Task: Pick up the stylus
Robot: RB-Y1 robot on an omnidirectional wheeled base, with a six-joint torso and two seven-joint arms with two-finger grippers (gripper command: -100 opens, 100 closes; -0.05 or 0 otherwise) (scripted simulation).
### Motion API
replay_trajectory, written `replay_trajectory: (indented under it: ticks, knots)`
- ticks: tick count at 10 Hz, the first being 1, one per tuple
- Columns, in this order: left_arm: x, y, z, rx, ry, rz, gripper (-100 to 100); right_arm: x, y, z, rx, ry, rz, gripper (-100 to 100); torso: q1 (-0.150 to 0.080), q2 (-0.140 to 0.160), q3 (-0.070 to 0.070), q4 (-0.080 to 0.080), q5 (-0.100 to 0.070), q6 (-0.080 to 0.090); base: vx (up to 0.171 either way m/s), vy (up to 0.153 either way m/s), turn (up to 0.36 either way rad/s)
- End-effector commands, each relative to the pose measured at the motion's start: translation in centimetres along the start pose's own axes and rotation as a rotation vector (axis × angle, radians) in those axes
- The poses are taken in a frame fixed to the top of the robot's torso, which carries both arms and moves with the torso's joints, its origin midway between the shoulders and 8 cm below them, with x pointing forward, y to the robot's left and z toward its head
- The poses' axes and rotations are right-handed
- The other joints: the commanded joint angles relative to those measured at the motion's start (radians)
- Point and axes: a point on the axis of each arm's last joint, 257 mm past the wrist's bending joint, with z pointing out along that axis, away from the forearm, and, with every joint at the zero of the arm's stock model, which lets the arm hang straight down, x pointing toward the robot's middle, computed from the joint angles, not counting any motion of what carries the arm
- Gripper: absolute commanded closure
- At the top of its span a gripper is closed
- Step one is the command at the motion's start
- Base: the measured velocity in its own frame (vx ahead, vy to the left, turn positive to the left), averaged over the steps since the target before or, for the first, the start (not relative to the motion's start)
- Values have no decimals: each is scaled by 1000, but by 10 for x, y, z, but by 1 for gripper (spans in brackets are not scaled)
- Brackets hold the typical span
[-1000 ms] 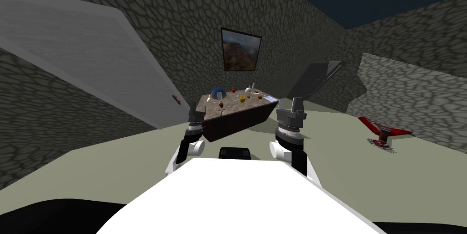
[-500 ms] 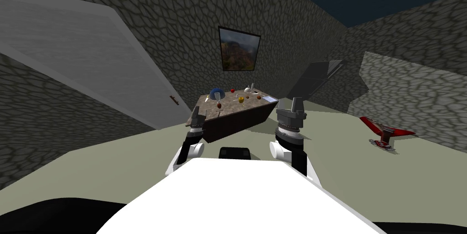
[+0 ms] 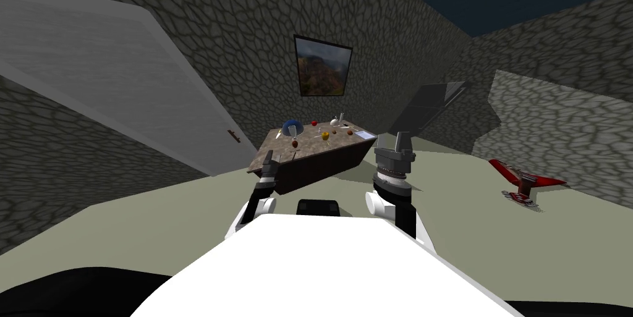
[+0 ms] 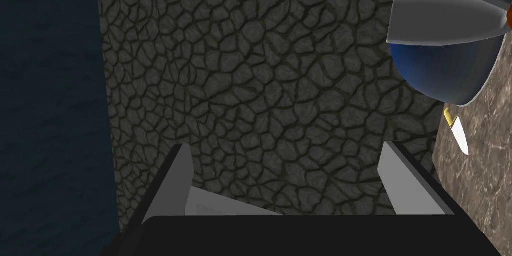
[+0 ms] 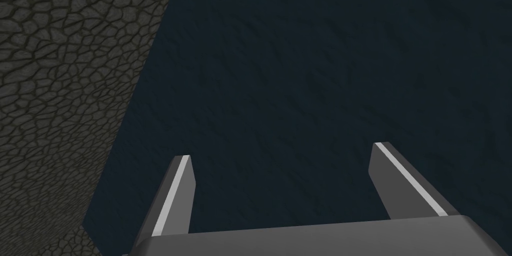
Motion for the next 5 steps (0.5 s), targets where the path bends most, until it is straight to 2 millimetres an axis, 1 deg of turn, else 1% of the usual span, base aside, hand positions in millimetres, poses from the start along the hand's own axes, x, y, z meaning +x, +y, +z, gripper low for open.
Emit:
replay_trajectory:
  ticks: [1, 5]
  knots:
    - [-8, 18, -6, -45, -7, 4, -100, 0, 0, 0, 0, 0, 0, 0, 0, 0, 0, 0, 0, 0, 34, -55, 12]
    - [-22, 61, -22, -145, -27, 12, -100, 0, 0, 0, 0, 0, 0, 0, 1, 0, 0, 0, 0, 0, 37, -48, 26]
